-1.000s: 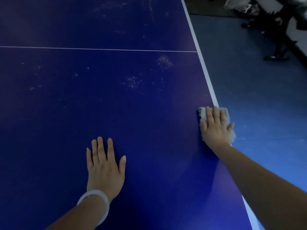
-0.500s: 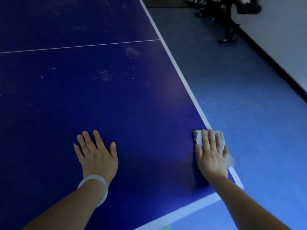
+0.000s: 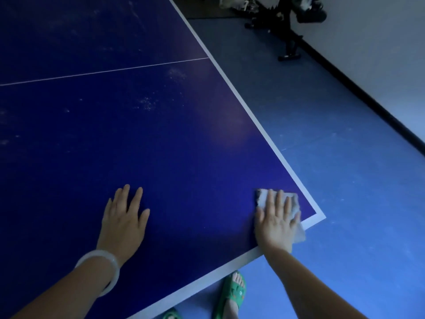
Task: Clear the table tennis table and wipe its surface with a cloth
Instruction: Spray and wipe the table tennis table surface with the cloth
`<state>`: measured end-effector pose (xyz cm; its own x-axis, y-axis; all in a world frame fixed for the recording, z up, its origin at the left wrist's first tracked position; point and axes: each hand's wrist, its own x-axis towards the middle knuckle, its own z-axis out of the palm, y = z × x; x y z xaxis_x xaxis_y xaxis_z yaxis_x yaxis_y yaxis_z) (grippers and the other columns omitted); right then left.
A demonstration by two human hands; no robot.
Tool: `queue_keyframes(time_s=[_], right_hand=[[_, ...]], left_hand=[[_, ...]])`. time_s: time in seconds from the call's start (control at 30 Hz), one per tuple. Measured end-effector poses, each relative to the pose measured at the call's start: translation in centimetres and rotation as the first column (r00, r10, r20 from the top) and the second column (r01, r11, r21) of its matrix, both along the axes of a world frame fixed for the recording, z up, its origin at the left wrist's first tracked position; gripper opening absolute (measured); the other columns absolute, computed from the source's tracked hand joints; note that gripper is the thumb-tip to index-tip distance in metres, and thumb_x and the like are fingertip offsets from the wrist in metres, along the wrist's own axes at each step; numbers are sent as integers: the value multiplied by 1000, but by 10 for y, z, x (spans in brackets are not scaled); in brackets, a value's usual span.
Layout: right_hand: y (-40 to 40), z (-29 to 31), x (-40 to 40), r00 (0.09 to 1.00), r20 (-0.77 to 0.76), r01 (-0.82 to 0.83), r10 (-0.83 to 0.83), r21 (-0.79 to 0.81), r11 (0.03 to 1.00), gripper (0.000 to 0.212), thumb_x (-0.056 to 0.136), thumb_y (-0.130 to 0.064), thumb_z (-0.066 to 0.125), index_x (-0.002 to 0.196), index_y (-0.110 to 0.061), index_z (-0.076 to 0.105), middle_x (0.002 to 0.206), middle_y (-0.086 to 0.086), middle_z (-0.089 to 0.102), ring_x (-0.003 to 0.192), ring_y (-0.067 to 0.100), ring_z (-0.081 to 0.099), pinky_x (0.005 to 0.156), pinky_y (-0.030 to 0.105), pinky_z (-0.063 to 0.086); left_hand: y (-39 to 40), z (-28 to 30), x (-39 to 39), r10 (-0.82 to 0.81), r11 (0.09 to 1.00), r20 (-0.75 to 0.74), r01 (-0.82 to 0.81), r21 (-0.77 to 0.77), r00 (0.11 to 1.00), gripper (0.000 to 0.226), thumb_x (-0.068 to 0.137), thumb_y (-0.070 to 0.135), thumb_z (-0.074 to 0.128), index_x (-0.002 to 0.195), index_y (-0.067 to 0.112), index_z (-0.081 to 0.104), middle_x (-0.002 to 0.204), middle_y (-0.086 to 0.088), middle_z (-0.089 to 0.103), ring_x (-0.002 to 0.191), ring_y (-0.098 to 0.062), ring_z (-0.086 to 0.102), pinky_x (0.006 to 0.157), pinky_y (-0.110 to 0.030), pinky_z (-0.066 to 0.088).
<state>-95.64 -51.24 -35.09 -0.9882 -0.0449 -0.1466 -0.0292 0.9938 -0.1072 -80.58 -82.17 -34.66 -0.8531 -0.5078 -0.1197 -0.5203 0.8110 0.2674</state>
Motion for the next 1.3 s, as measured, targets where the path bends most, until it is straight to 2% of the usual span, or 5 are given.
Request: queue_keyframes(time_s=[0.37,0.67,0.93,1.1,1.3], right_hand=[[-116,0,80,583,-50,-811,811,8,584,58,100,-42,24,155,-23,22,162,3,20,150,29,8,118,57,11],[-93,4,7,988,-54,-146,144,-24,989,56,104,-41,19,156,-20,17,163,7,12,151,30,5,119,56,8],[-87,-4,57,460,11,-883,888,113,456,59,94,-37,35,150,-19,36,158,6,31,147,32,21,111,60,26],[-44,6,-83,927,19,-375,375,32,926,55,103,-35,28,156,-23,17,164,4,9,151,27,1,119,57,5],[-117,9,-135,987,118,-110,113,-37,993,61,103,-46,19,157,-25,0,164,0,-9,150,24,-12,119,56,-2]], left_hand=[[-2,-9,55,152,978,-2,-151,-141,988,63,98,43,13,154,13,23,160,-13,19,149,-28,15,121,-47,12],[-4,-12,53,168,973,41,-159,-170,985,63,99,44,8,154,17,22,161,-10,20,149,-25,15,122,-46,12],[-3,-15,53,164,973,36,-155,-173,986,62,99,44,13,153,16,25,160,-10,21,149,-25,17,121,-46,15],[-3,-15,53,174,971,33,-166,-171,984,62,99,46,14,153,18,25,160,-9,21,149,-24,16,121,-46,15],[-2,-14,53,174,974,24,-168,-153,985,61,100,45,15,154,18,23,161,-9,19,149,-23,14,121,-47,16]])
